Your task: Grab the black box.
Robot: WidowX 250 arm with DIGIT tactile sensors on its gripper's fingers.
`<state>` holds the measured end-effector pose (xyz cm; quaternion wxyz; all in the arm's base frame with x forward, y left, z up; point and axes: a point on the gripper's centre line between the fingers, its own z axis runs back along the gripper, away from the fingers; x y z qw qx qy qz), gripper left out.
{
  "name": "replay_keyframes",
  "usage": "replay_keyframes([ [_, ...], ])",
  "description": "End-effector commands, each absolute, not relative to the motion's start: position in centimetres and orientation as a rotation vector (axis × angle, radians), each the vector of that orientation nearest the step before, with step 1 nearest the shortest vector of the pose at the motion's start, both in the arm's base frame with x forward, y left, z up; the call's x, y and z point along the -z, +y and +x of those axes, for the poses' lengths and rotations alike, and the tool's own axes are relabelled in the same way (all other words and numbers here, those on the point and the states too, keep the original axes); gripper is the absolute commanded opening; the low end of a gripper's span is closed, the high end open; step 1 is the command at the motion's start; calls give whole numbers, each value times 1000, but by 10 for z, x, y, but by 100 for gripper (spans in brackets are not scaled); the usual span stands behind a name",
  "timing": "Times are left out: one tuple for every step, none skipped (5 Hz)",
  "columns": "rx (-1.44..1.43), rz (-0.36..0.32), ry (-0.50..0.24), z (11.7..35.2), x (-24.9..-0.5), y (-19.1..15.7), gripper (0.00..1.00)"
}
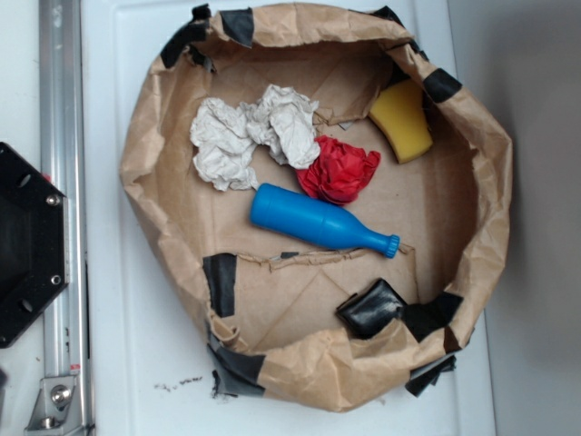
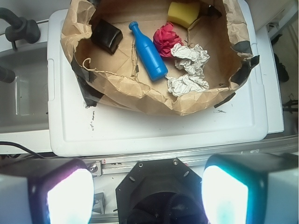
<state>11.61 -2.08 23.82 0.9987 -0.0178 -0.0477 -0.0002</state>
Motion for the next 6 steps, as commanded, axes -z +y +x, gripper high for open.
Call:
replay_keyframes([
  [0, -36, -95, 116, -238, -21, 100],
  [-6, 10, -113, 166, -212, -25, 100],
  [-4, 55, -105, 199, -184, -23, 100],
  [156, 79, -199, 223, -155, -27, 100],
  [305, 91, -270, 241, -130, -26, 100],
  [362, 121, -299, 259, -97, -14, 100],
])
